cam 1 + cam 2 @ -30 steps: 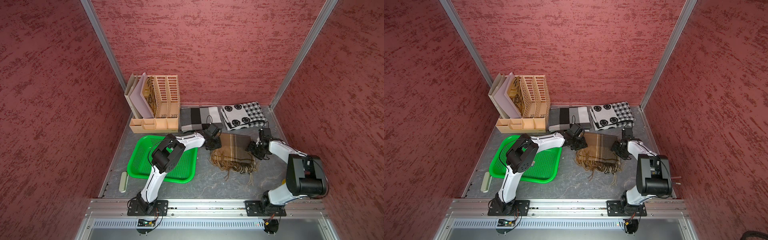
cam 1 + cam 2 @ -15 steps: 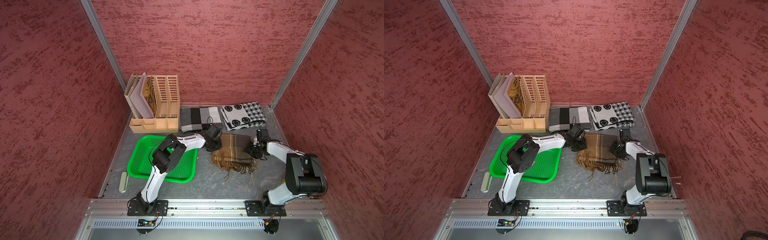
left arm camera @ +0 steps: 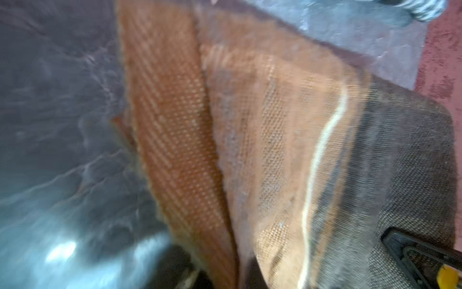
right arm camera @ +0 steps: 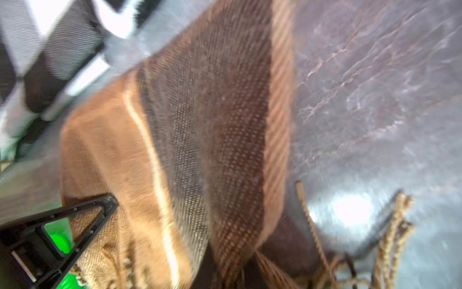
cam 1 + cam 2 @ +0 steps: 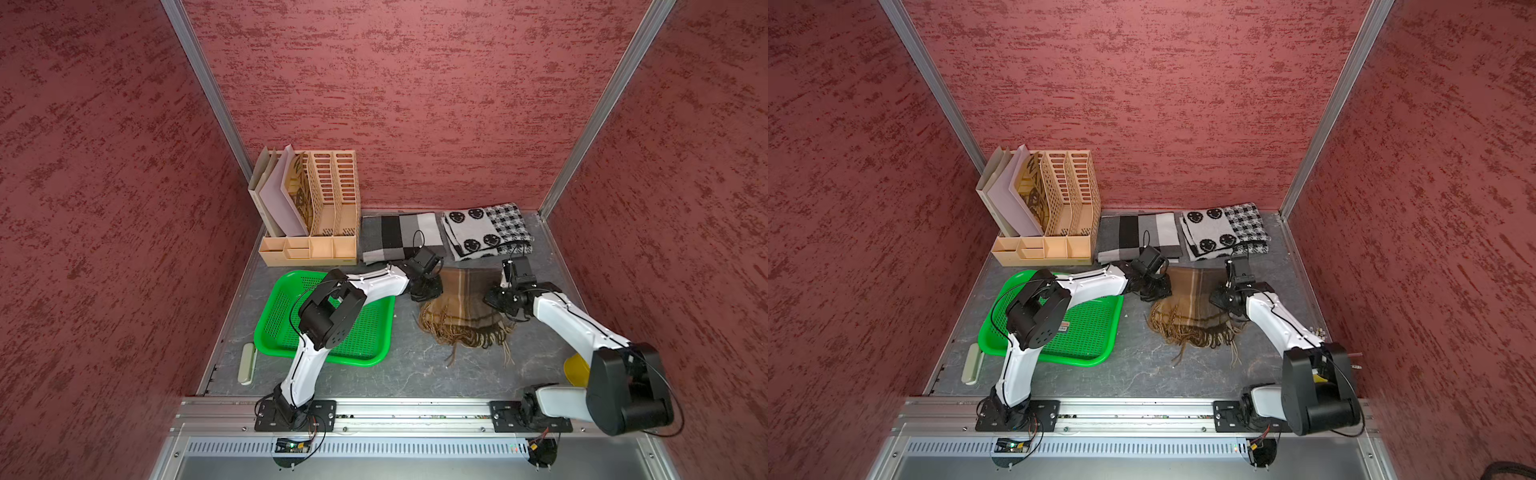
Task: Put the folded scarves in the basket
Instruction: Pick up the scarf at the center of the board, then place the scarf in the basket.
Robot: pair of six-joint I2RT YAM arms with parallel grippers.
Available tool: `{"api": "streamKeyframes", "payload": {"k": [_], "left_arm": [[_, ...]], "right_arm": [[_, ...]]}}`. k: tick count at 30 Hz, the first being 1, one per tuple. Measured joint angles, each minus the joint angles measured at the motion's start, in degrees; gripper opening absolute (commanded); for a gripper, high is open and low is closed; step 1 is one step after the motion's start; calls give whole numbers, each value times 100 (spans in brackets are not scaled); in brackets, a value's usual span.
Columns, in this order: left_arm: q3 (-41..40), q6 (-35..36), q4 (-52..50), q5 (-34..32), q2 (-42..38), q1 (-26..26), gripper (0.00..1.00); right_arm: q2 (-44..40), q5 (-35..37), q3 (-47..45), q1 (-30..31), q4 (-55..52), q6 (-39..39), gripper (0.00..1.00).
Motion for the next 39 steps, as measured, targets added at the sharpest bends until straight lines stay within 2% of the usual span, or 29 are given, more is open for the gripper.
{"api": "streamKeyframes", "payload": {"k": [7, 14, 19, 24, 30, 39], "left_arm": [[0, 181, -452, -192, -1001, 44, 0], [-4, 448, -1252, -439, -1967, 354, 0], [-9, 697, -1884, -577, -2824, 778, 0], [-9, 999, -2463, -638, -3628, 1532, 0], [-81, 1311, -2983, -713, -4183, 2531, 0], [-1034, 1738, -3394, -739, -4933, 4343, 0]], "right_arm": [[-581, 212, 315, 498, -597, 271, 0], [-629, 433, 1274, 1353, -1047, 730, 0], [-407, 632, 2225, 2162, -1231, 1062, 0], [391, 754, 3475, 2892, -1327, 1259, 0], [1593, 859, 4922, 3661, -1303, 1360, 0], [3353, 861, 6312, 4503, -1137, 1453, 0]]}}
